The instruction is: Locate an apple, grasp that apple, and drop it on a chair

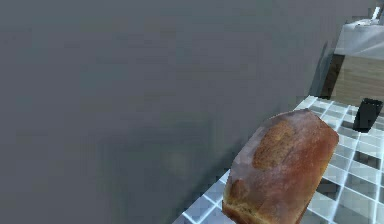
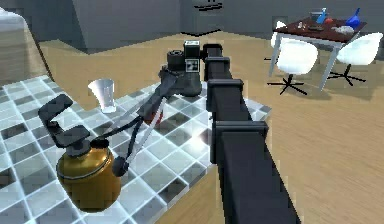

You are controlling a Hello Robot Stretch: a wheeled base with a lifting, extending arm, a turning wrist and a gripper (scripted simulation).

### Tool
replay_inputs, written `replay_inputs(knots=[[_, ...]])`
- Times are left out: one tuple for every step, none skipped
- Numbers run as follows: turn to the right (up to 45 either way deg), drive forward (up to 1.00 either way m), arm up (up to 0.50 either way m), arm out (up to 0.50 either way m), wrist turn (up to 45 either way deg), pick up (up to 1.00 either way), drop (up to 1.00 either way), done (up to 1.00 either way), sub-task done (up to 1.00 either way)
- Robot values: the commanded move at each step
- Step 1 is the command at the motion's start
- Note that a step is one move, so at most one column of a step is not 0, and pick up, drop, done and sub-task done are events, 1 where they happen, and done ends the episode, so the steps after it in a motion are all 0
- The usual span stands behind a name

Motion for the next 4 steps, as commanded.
replay_inputs(knots=[[0.0, 0.00, 0.00, 0.00, 45.0, 0.00, 0.00, 0.00, 0.00], [0.0, 0.00, 0.00, 0.00, 45.0, 0.00, 0.00, 0.00, 0.00], [0.0, 0.00, 0.00, 0.00, 6.0, 0.00, 0.00, 0.00, 0.00], [0.0, 0.00, -0.10, 0.00, 0.0, 0.00, 0.00, 0.00, 0.00]])
